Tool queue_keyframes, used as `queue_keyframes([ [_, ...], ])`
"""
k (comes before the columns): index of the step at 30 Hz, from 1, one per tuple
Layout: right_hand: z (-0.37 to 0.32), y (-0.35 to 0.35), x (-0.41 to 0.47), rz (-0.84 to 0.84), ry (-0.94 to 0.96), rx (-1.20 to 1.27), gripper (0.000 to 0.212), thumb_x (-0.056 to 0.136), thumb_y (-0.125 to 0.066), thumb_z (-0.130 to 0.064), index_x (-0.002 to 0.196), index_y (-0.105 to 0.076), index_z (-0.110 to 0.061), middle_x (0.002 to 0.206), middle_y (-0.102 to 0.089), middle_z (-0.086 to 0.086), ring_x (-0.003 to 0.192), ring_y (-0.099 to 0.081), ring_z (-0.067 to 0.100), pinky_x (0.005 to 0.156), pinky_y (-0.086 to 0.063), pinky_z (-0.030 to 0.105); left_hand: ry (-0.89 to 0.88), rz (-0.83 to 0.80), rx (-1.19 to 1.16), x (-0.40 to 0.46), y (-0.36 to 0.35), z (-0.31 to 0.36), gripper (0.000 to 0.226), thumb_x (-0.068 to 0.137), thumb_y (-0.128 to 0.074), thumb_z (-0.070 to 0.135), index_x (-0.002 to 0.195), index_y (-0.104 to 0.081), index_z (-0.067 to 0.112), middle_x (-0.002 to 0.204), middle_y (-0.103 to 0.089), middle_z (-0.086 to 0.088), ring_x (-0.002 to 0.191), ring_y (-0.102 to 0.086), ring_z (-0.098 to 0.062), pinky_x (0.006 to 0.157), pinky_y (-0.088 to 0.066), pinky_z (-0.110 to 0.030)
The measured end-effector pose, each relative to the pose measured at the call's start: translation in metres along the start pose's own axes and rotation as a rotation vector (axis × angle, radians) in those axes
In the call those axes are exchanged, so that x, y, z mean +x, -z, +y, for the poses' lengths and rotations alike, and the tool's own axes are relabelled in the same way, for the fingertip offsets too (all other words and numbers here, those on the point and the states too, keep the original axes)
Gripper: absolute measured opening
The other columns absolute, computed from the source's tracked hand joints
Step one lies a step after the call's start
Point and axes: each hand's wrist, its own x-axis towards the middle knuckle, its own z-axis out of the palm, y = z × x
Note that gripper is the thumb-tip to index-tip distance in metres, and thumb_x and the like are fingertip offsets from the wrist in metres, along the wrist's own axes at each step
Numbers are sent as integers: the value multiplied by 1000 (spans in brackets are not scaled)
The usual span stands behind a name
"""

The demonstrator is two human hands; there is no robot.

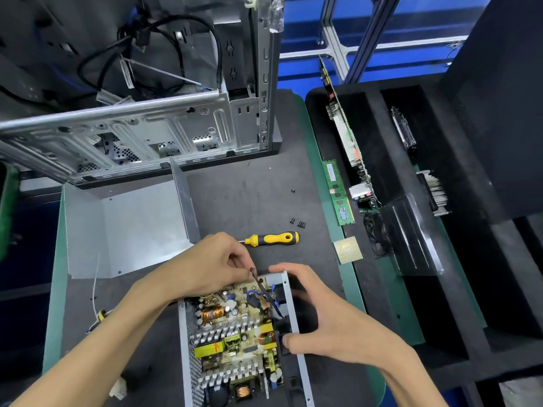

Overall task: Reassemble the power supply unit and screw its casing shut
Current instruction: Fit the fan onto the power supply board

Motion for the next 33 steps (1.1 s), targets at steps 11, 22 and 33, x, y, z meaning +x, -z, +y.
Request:
queue_keyframes([
  [11,-2,0,-1,-12,-2,18,87,79,-78,-16,142,-31,-56,148,-41,-18,138,-44,1,112,-45,32,35,-61,-89,-4,-2,4,18,88,-73,4,88,-80,20,74,-77,7,68,-69,-2,63,-51,-17],
  [22,-2,6,-2,-48,14,12,87,79,-79,-24,139,-29,-64,152,-30,-29,144,-32,-5,118,-35,34,69,-45,-114,-3,-4,8,18,87,-76,6,83,-81,23,68,-75,9,58,-64,1,56,-46,-13],
  [33,0,8,0,-56,30,-3,88,77,-80,-28,140,-29,-63,150,-28,-31,142,-34,-4,116,-37,34,58,17,159,5,-15,18,39,86,-75,16,60,-68,44,78,-63,10,56,-51,0,52,-36,-13],
])
